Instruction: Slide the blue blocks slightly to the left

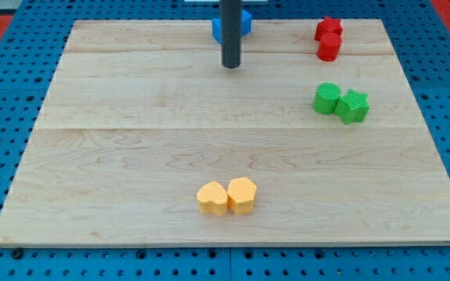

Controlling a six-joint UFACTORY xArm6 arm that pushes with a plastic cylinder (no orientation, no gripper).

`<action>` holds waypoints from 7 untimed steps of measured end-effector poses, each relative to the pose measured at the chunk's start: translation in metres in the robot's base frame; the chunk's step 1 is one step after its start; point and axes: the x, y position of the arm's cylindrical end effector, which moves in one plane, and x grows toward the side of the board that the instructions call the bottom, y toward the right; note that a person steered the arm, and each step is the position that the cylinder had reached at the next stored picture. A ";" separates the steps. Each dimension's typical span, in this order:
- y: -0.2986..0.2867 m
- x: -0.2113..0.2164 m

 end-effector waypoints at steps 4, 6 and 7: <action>0.069 -0.063; 0.070 -0.100; 0.069 -0.109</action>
